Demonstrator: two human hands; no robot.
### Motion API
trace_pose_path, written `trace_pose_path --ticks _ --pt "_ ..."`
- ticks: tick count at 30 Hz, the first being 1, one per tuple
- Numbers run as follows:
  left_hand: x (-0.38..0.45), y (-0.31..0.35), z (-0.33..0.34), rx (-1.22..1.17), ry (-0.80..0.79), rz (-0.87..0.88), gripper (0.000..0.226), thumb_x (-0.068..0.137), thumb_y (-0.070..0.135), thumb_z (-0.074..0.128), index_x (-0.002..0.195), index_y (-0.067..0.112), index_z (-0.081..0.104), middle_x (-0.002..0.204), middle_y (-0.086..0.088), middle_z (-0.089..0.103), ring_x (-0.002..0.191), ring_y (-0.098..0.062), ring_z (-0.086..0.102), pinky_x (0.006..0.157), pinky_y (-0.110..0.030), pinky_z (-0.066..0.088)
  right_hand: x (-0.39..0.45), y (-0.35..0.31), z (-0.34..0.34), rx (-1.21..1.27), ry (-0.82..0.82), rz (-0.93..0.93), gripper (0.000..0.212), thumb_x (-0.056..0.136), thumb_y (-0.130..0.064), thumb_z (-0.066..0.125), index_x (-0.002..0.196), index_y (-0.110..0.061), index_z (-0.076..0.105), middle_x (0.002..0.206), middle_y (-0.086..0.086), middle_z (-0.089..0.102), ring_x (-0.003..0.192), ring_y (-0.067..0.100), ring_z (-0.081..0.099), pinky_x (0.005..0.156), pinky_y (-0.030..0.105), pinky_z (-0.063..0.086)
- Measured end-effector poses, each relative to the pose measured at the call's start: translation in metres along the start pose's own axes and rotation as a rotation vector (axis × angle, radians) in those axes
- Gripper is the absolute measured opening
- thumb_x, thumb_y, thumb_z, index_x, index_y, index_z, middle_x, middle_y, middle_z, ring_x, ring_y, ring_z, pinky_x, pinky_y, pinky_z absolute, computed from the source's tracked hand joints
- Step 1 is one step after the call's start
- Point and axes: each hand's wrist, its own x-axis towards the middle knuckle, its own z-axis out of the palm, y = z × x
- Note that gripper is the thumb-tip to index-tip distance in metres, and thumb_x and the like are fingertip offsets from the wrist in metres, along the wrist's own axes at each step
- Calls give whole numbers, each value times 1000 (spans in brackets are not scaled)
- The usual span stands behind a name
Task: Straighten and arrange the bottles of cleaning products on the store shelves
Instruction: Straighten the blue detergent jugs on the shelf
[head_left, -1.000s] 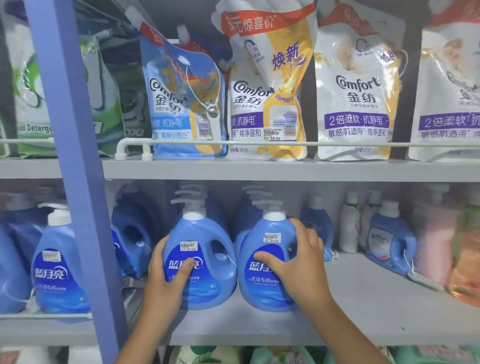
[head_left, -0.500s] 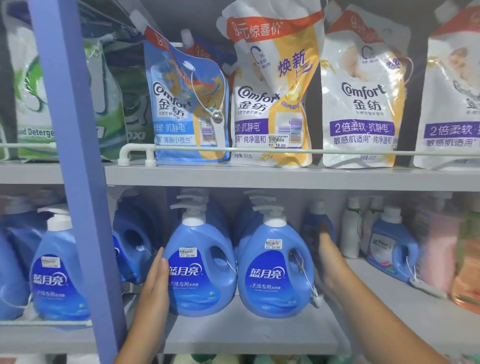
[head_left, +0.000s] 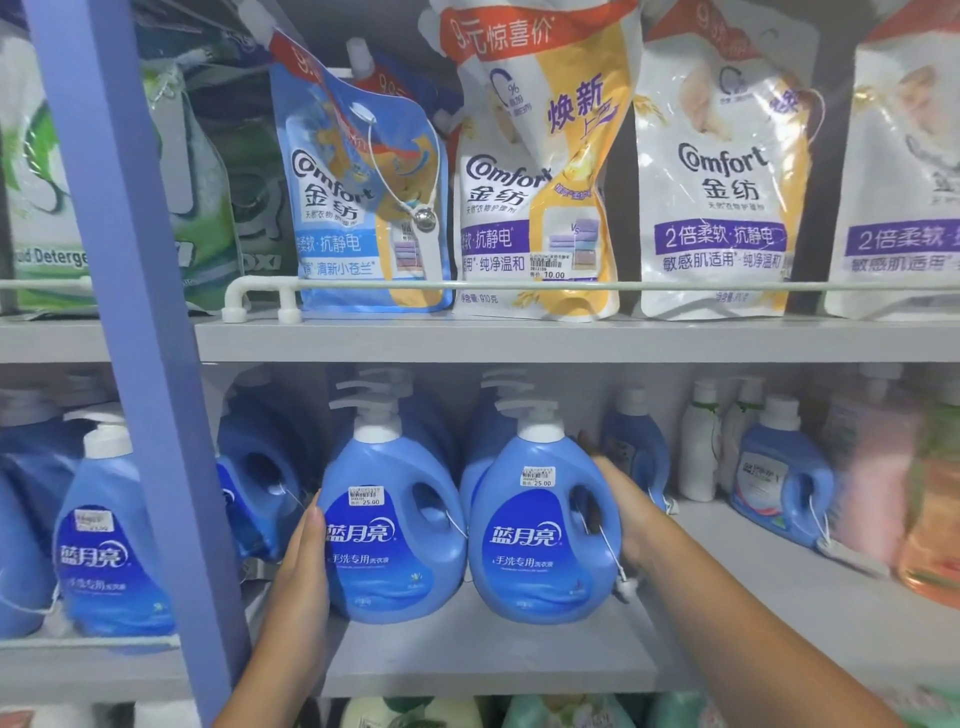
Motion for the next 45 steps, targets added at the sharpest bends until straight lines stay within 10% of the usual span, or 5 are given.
trace_pose_path --ticks 8,16,23,35,45 --pt "4 -1 -6 -4 21 -19 48 93 62 57 133 35 64 128 -3 72 124 -28 65 106 -63 47 36 -10 -14 129 45 -40 52 97 -61 57 117 -13 64 70 3 77 65 18 73 53 27 55" --pt "1 1 -4 21 38 -20 47 95 61 55 130 31 67 125 -4 74 122 -28 66 106 -60 48 34 -19 -5 -293 25 30 42 105 -60 36 83 -29 53 80 -7 58 69 7 52 57 22 43" --pt "-3 6 -2 -18 1 -27 46 97 57 53 132 29 66 128 -4 72 124 -27 65 111 -59 44 146 0 -33 -157 40 38 127 44 -110 47 145 -33 53 133 5 67 109 28 70 100 45 53" --pt "-6 8 -3 -21 -16 -11 54 94 61 55 139 31 61 135 -3 68 130 -26 61 113 -60 40 34 -12 -23 120 36 -91 93 84 -92 31 157 -35 40 161 -7 43 147 22 43 118 40 36" --pt "-12 8 -2 197 34 87 64 79 57 76 138 43 56 120 5 75 111 -21 72 95 -52 58 -36 57 -11 -118 -102 -445 88 72 -23 94 144 -42 46 131 -14 65 119 10 67 82 34 64"
